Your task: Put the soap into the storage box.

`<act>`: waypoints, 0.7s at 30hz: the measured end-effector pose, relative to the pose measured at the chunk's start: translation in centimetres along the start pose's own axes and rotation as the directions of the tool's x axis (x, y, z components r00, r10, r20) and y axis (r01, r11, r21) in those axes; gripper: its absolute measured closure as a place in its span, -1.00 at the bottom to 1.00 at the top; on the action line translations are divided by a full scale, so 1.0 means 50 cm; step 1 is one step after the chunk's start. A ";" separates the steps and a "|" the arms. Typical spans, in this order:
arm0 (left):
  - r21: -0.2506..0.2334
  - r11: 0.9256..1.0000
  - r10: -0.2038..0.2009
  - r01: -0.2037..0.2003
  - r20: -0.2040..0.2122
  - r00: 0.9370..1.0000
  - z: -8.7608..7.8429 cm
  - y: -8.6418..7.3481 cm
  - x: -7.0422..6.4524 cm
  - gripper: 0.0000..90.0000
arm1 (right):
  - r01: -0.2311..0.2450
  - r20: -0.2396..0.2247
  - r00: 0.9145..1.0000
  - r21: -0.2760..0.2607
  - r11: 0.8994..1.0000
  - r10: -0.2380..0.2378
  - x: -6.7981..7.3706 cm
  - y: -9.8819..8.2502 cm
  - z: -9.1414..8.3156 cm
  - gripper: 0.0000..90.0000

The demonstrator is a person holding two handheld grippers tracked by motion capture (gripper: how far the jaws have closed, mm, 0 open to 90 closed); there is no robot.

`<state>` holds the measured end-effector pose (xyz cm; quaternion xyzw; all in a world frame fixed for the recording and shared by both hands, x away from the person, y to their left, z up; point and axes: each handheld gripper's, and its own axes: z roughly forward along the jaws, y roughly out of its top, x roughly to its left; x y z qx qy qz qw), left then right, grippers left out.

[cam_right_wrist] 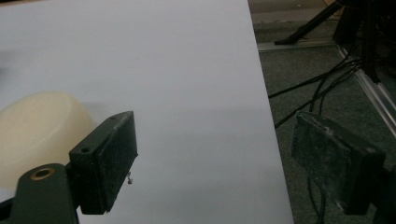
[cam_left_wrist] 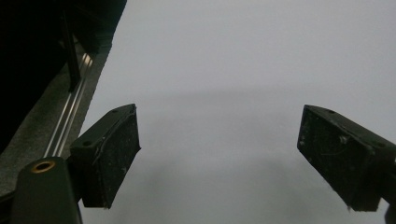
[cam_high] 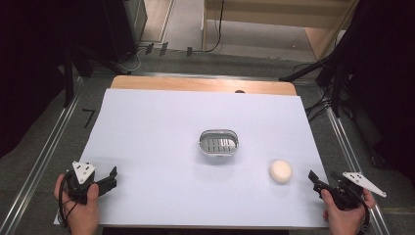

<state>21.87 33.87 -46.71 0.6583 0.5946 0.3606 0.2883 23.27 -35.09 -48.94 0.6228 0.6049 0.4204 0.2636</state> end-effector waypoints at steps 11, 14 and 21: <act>0.005 1.000 0.001 -0.001 0.003 1.000 0.001 0.000 -0.001 -0.69 | 0.029 0.000 1.000 0.025 0.999 -0.029 0.027 0.006 0.005 -0.64; 0.008 1.000 0.003 -0.003 0.003 1.000 0.001 0.001 -0.001 -0.69 | 0.034 -0.014 0.999 0.027 0.999 -0.034 0.038 0.008 0.007 -0.64; 0.010 1.000 0.006 -0.006 0.004 1.000 0.001 0.001 0.000 -0.69 | 0.063 -0.036 0.997 0.032 0.998 -0.062 0.058 0.010 0.010 -0.65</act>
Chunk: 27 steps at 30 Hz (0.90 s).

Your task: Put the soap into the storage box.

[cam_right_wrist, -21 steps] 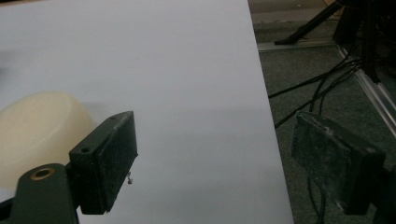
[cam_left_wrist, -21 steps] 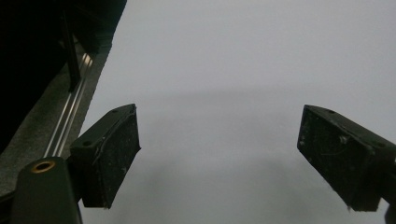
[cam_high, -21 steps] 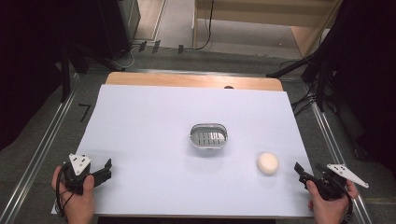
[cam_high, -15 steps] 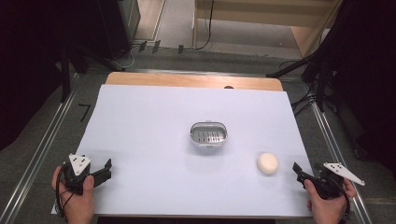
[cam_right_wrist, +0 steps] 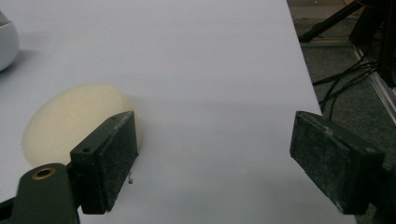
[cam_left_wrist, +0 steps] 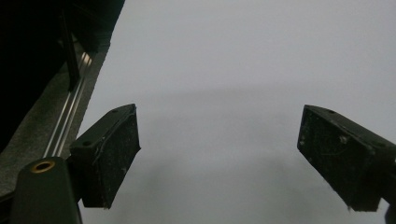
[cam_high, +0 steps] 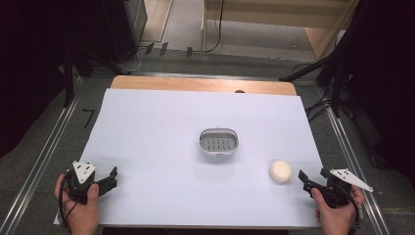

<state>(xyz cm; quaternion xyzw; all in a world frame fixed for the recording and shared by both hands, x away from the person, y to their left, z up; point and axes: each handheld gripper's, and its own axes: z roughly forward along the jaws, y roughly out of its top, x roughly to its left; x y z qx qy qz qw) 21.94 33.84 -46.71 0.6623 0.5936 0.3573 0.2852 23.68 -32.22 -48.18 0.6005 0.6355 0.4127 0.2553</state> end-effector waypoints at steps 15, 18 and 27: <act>0.002 1.000 0.003 -0.003 0.001 1.000 0.000 0.000 0.000 -0.69 | 0.021 -0.069 0.997 0.010 1.000 -0.020 0.052 0.006 0.003 -0.67; 0.000 1.000 0.003 -0.003 -0.001 1.000 0.000 0.000 -0.001 -0.69 | 0.038 -0.081 0.996 0.012 0.999 -0.037 0.063 0.006 0.006 -0.68; -0.001 1.000 0.006 -0.006 -0.003 1.000 0.000 0.000 -0.001 -0.69 | 0.054 -0.115 0.992 0.029 0.998 -0.051 0.090 0.003 0.015 -0.68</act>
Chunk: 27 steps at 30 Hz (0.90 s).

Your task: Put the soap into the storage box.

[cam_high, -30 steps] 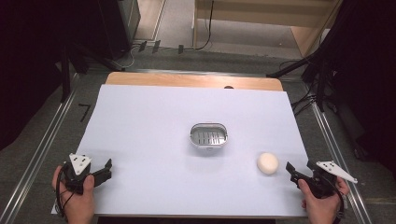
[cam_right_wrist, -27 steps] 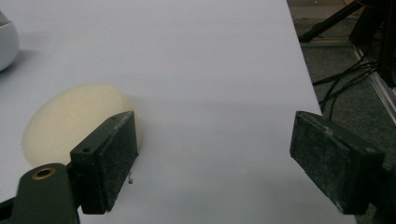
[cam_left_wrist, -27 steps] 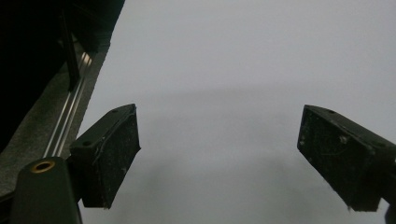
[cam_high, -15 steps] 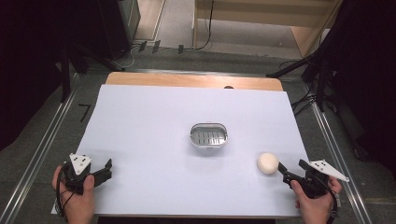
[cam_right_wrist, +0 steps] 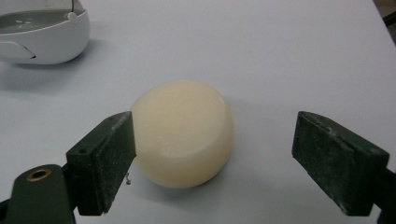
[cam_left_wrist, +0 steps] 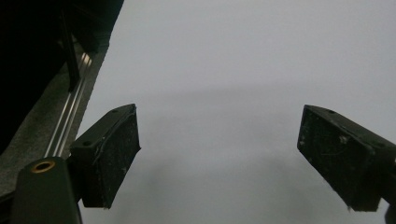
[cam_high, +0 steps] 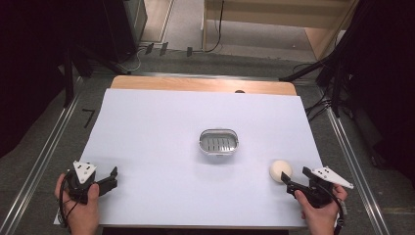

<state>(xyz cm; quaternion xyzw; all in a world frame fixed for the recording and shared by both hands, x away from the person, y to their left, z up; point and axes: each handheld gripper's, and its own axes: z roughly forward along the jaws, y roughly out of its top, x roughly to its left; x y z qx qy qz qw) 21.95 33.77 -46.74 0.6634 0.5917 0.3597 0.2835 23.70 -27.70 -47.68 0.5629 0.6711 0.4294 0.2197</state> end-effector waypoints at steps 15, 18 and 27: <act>0.001 1.000 0.002 -0.002 0.000 1.000 0.000 0.000 0.000 -0.69 | 0.014 -0.027 1.000 0.029 0.999 -0.013 0.021 -0.008 0.022 -0.68; 0.001 1.000 0.002 -0.002 0.000 1.000 0.000 0.000 0.000 -0.69 | 0.014 -0.030 0.999 0.032 0.999 -0.013 0.022 -0.009 0.023 -0.68; 0.001 1.000 0.002 -0.002 0.000 1.000 0.000 0.000 -0.001 -0.69 | 0.008 -0.023 1.000 0.039 0.999 -0.007 0.026 -0.010 0.028 -0.63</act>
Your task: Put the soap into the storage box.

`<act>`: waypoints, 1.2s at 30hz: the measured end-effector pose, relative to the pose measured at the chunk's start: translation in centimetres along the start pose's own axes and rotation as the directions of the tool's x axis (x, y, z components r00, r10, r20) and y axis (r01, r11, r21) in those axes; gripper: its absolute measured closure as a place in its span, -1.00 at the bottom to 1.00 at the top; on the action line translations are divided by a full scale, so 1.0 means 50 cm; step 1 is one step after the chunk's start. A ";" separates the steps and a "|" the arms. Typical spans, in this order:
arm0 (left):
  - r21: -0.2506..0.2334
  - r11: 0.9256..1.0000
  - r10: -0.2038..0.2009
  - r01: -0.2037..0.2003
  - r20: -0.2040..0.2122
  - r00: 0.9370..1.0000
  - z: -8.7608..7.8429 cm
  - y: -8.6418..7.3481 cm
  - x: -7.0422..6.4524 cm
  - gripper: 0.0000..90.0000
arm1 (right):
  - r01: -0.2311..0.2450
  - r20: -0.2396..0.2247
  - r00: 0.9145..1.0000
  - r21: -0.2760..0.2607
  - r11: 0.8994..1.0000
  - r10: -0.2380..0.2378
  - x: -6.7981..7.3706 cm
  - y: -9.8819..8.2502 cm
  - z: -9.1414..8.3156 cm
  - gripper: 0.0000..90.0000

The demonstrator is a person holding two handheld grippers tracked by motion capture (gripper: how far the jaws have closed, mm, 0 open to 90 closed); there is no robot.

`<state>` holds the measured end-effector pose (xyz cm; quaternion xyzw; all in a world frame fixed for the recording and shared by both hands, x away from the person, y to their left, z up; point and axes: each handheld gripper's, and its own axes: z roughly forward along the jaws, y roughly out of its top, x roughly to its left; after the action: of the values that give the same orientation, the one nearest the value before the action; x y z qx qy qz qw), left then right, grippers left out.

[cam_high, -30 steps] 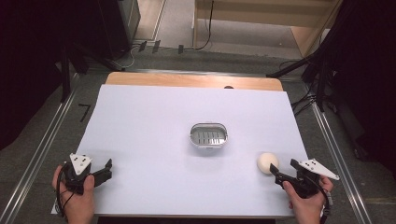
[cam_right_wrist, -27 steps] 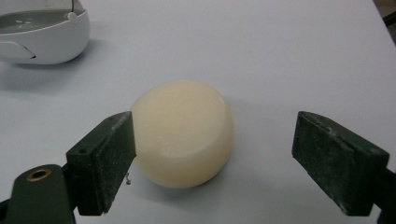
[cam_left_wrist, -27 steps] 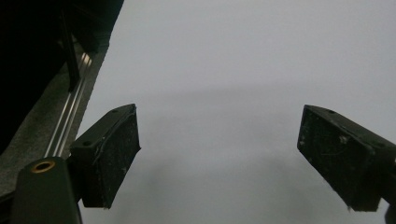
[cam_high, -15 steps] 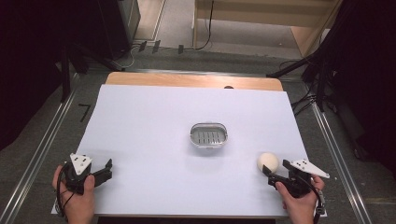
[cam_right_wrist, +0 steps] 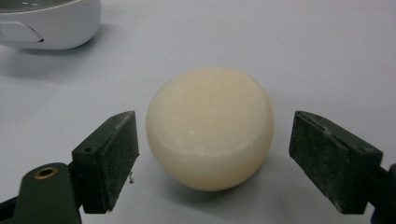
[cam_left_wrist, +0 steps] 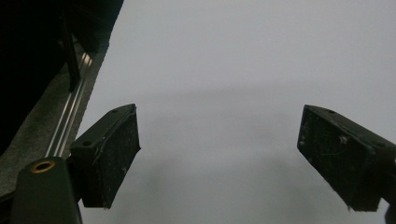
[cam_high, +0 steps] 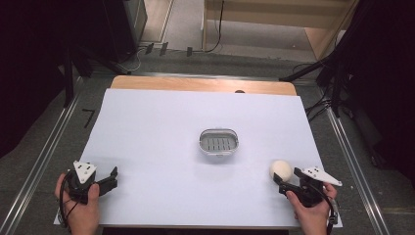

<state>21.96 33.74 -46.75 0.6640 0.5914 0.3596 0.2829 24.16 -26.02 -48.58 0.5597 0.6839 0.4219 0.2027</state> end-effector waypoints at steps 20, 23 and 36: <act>0.002 1.000 0.001 -0.001 -0.005 1.000 0.000 0.000 -0.002 -0.69 | 0.024 0.051 0.998 0.048 0.999 -0.026 0.018 0.000 0.022 -0.46; 0.001 1.000 0.002 -0.002 -0.005 1.000 0.000 0.000 -0.001 -0.69 | 0.011 0.041 0.999 0.058 0.998 -0.013 0.014 0.001 0.024 -0.46; 0.003 1.000 0.004 -0.004 -0.003 1.000 0.000 0.000 -0.001 -0.69 | -0.007 0.031 0.999 0.074 0.997 0.005 0.012 0.002 0.027 -0.48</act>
<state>21.99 33.67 -46.76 0.6651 0.5911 0.3603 0.2801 25.06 -24.96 -49.14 0.5755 0.6942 0.3879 0.1910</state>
